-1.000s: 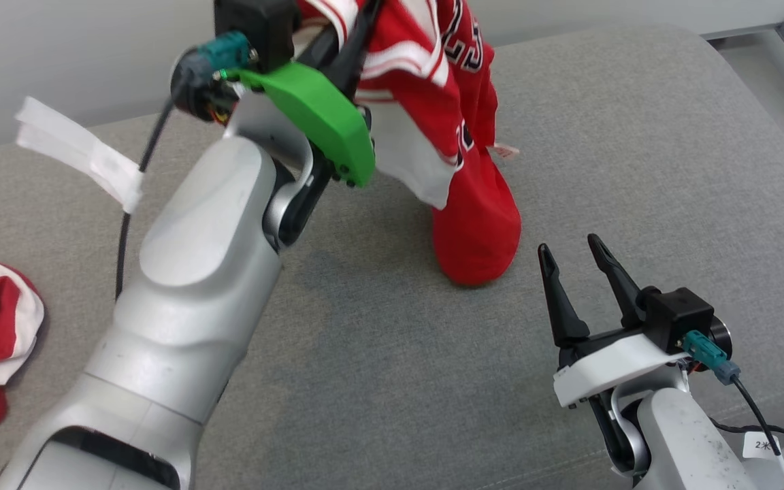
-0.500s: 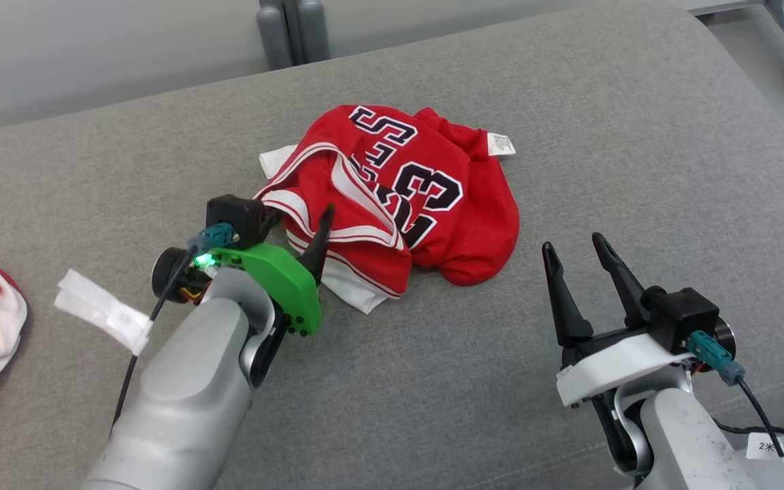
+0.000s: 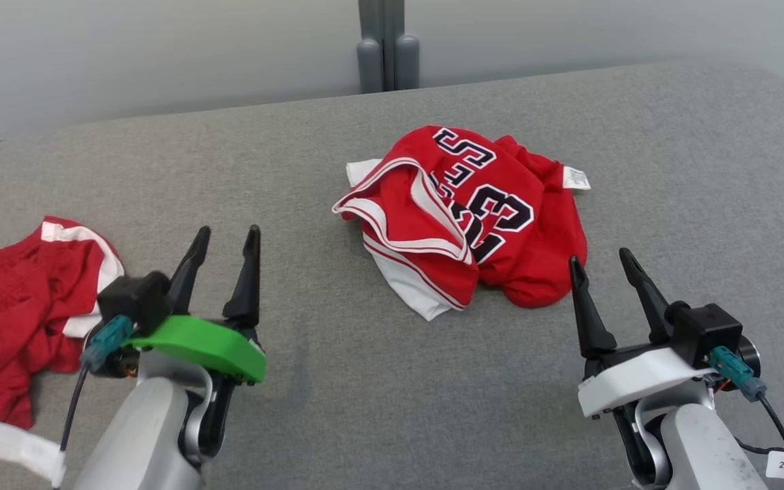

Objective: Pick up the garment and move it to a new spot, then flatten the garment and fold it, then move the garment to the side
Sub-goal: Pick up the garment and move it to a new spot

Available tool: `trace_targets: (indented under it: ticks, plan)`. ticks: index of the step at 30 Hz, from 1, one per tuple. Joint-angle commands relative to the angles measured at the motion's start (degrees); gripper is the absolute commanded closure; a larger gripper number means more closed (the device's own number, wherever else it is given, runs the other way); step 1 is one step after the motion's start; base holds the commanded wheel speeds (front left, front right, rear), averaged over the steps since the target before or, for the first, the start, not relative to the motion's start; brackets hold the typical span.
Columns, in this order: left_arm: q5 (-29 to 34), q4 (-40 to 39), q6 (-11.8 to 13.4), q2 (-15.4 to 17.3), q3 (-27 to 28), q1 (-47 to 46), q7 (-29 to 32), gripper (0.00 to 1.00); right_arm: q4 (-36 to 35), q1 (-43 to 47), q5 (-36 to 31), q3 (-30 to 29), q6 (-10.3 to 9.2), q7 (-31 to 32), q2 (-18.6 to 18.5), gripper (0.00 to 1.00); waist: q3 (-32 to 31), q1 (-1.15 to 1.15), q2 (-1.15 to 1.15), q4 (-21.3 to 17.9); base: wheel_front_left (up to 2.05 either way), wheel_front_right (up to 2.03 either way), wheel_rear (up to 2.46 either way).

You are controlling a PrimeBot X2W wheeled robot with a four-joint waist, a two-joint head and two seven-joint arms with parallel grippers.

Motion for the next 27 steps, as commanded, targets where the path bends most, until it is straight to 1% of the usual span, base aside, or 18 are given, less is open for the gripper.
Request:
trace_targets:
  ticks: [1, 4, 6, 11, 14, 18, 22, 27]
  plan:
    - [1.3, -3.1, 0.7, 0.7, 1.7, 3.8, -0.1, 0.00, -0.4, 0.8, -0.8, -0.6, -0.04, -0.2, -0.2, 0.00, -1.8, 0.00, 0.00, 2.7, 0.00, 0.00, 0.00]
    - [4.1, -10.1, 1.3, 1.5, 6.4, 8.6, -0.1, 0.00, -0.6, 1.4, -1.2, -1.3, -0.04, -0.2, -0.1, 0.00, -2.2, 0.00, 0.00, 3.6, 0.00, 0.00, 0.00]
    - [6.0, -14.0, 1.1, 0.9, 9.3, 12.0, -0.1, 0.00, -0.7, 1.8, -1.5, -1.9, -0.04, -0.2, -0.2, 0.00, -2.4, 0.00, 0.00, 4.1, 0.00, 0.00, 0.00]
    - [11.0, -21.0, -1.0, -1.4, 14.8, 18.5, -0.1, 0.00, -0.8, 2.8, -1.5, -3.7, -0.04, -0.2, -0.2, 0.00, -2.9, 0.00, 0.00, 4.9, 0.00, 0.00, 0.00]
    - [13.3, -21.3, -2.5, -2.7, 16.7, 21.5, -0.1, 0.00, -0.7, 3.5, -1.0, -4.6, -0.04, -0.2, -0.2, 0.00, -3.2, 0.00, 0.00, 4.7, 0.00, 0.00, 0.00]
    - [14.1, -19.5, -4.0, -3.8, 17.7, 23.6, -0.1, 0.00, -0.3, 4.4, -0.5, -5.4, -0.04, -0.2, -0.2, 0.00, -3.6, 0.00, 0.00, 4.2, 0.00, 0.00, 0.00]
    - [14.9, -18.0, -4.6, -4.2, 18.7, 24.4, -0.1, 0.00, 0.1, 5.0, -0.4, -5.3, -0.04, -0.2, -0.2, 0.00, -3.8, 0.00, 0.00, 3.4, 0.00, 0.00, 0.00]
    - [15.6, -18.1, -4.9, -4.8, 20.2, 24.7, -0.1, 0.00, -0.1, 4.9, 0.0, -5.5, -0.04, -0.2, -0.2, 0.00, -3.7, 0.00, 0.00, 2.4, 0.00, 0.00, 0.00]
